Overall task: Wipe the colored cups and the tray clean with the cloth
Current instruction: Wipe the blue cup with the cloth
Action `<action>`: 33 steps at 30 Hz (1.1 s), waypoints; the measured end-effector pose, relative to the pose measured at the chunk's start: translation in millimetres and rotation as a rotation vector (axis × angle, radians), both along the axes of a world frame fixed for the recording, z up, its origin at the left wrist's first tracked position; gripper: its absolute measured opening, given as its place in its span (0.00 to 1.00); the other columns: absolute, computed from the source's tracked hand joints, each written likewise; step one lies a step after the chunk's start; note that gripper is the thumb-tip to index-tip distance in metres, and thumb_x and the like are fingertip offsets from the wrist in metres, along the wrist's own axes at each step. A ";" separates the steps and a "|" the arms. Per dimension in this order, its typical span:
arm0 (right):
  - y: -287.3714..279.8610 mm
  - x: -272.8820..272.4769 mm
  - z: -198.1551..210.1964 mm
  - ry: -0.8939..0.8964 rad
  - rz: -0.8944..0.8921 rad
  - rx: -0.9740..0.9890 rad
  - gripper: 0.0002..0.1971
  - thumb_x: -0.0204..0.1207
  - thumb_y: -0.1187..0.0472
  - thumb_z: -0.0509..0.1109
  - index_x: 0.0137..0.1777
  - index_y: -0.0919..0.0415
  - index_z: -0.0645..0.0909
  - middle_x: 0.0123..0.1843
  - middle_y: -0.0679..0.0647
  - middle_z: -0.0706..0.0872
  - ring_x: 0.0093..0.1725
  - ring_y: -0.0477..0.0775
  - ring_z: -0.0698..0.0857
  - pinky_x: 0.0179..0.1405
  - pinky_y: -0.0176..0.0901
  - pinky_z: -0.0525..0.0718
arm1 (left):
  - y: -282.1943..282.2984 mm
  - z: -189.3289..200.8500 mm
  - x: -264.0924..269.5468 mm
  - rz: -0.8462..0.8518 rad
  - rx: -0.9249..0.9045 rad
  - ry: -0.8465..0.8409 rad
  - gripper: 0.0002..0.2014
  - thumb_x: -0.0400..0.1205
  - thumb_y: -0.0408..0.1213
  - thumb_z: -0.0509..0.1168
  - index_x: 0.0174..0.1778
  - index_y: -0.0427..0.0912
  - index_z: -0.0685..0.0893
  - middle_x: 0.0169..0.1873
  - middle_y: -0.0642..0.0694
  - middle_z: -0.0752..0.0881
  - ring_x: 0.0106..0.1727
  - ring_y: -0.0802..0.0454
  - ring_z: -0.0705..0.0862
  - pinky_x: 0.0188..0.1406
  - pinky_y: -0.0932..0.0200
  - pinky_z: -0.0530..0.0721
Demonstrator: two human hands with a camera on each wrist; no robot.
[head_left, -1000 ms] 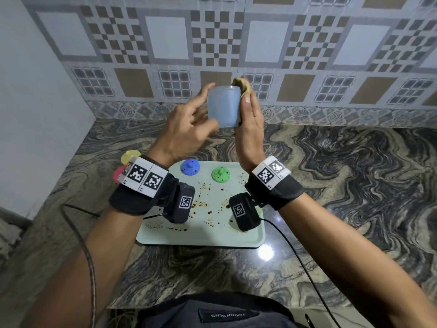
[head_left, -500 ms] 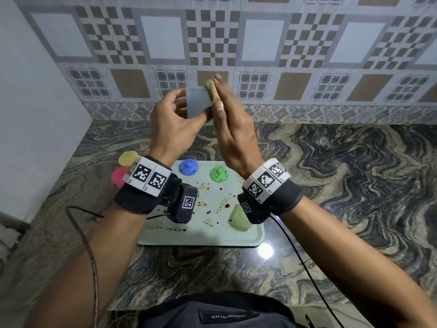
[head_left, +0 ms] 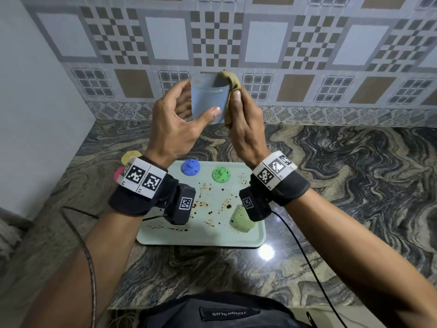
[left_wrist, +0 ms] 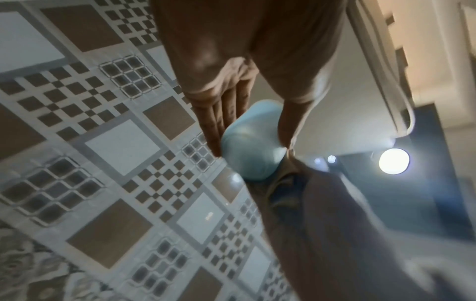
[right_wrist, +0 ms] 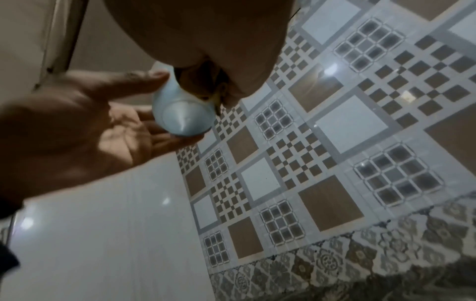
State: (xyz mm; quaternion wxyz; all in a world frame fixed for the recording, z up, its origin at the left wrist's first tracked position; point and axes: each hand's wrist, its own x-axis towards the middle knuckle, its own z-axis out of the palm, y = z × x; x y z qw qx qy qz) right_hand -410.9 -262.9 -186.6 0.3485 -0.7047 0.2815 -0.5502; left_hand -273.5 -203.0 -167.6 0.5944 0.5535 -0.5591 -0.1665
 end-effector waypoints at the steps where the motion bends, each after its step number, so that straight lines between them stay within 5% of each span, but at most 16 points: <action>1: -1.7 -1.9 -0.6 -0.022 0.010 0.005 0.21 0.92 0.60 0.52 0.80 0.64 0.73 0.54 0.43 0.88 0.44 0.36 0.84 0.47 0.36 0.84 | 1.0 4.7 -1.3 -0.049 0.021 0.011 0.32 0.75 0.42 0.77 0.73 0.36 0.76 0.62 0.44 0.87 0.59 0.55 0.88 0.56 0.55 0.88; 3: -1.6 -3.0 0.9 -0.029 0.034 -0.018 0.21 0.91 0.62 0.52 0.81 0.67 0.70 0.64 0.55 0.88 0.54 0.40 0.84 0.59 0.41 0.84 | 1.0 12.4 -2.4 -0.142 0.074 0.055 0.25 0.79 0.37 0.72 0.72 0.38 0.78 0.61 0.46 0.88 0.60 0.54 0.88 0.59 0.53 0.87; 5: -1.0 -1.9 3.7 -0.014 0.046 -0.110 0.22 0.90 0.65 0.54 0.82 0.72 0.66 0.80 0.67 0.74 0.76 0.47 0.75 0.79 0.47 0.74 | 1.2 16.1 -4.6 -0.185 0.087 0.128 0.19 0.81 0.38 0.70 0.69 0.41 0.81 0.59 0.47 0.89 0.60 0.52 0.88 0.60 0.52 0.86; 7: -0.2 1.7 7.1 -0.002 0.039 -0.221 0.22 0.89 0.69 0.56 0.81 0.76 0.64 0.83 0.73 0.65 0.82 0.48 0.66 0.82 0.46 0.68 | 0.5 16.1 -7.8 -0.173 0.065 0.194 0.17 0.81 0.43 0.70 0.65 0.44 0.84 0.57 0.48 0.90 0.60 0.50 0.87 0.62 0.48 0.85; 15: 0.7 -4.9 -3.6 0.148 -0.006 -0.507 0.17 0.86 0.75 0.62 0.73 0.79 0.74 0.77 0.77 0.73 0.79 0.73 0.73 0.78 0.62 0.76 | -0.1 7.2 -9.7 -0.202 -0.010 0.349 0.17 0.80 0.42 0.71 0.62 0.40 0.83 0.54 0.44 0.89 0.57 0.50 0.87 0.57 0.53 0.83; 22: 1.5 -3.4 -0.6 0.037 0.039 -0.388 0.19 0.86 0.75 0.58 0.75 0.80 0.70 0.76 0.78 0.74 0.78 0.59 0.73 0.80 0.61 0.73 | 2.2 6.7 -0.3 -0.353 0.025 0.453 0.15 0.85 0.34 0.62 0.67 0.36 0.80 0.58 0.46 0.88 0.63 0.48 0.83 0.67 0.49 0.80; 27: -2.7 -1.2 -7.0 0.027 0.050 -0.396 0.19 0.87 0.74 0.57 0.76 0.79 0.69 0.77 0.78 0.73 0.79 0.68 0.73 0.79 0.64 0.73 | 4.7 12.5 -4.2 -0.317 0.084 0.367 0.15 0.80 0.39 0.71 0.63 0.45 0.84 0.55 0.49 0.90 0.60 0.51 0.87 0.59 0.57 0.83; 29: -1.6 -0.3 -7.1 -0.004 0.067 -0.366 0.19 0.88 0.73 0.56 0.78 0.75 0.66 0.77 0.77 0.73 0.79 0.71 0.73 0.78 0.67 0.73 | 4.7 13.5 -5.1 -0.235 0.021 0.367 0.22 0.75 0.37 0.76 0.65 0.39 0.83 0.55 0.46 0.91 0.58 0.49 0.88 0.55 0.57 0.85; 31: 0.3 -0.2 -2.9 -0.036 0.068 -0.306 0.20 0.88 0.71 0.56 0.79 0.75 0.67 0.78 0.74 0.73 0.79 0.66 0.75 0.79 0.62 0.75 | 5.3 14.9 -4.8 -0.210 -0.011 0.420 0.27 0.73 0.35 0.77 0.67 0.30 0.80 0.54 0.43 0.91 0.57 0.47 0.89 0.53 0.56 0.86; 33: -0.6 -2.8 1.8 -0.048 0.022 -0.250 0.21 0.89 0.67 0.55 0.80 0.72 0.69 0.78 0.61 0.78 0.71 0.56 0.83 0.70 0.42 0.82 | 7.8 17.9 -3.6 -0.271 0.010 0.438 0.26 0.74 0.34 0.76 0.66 0.29 0.78 0.54 0.43 0.91 0.58 0.46 0.89 0.54 0.53 0.86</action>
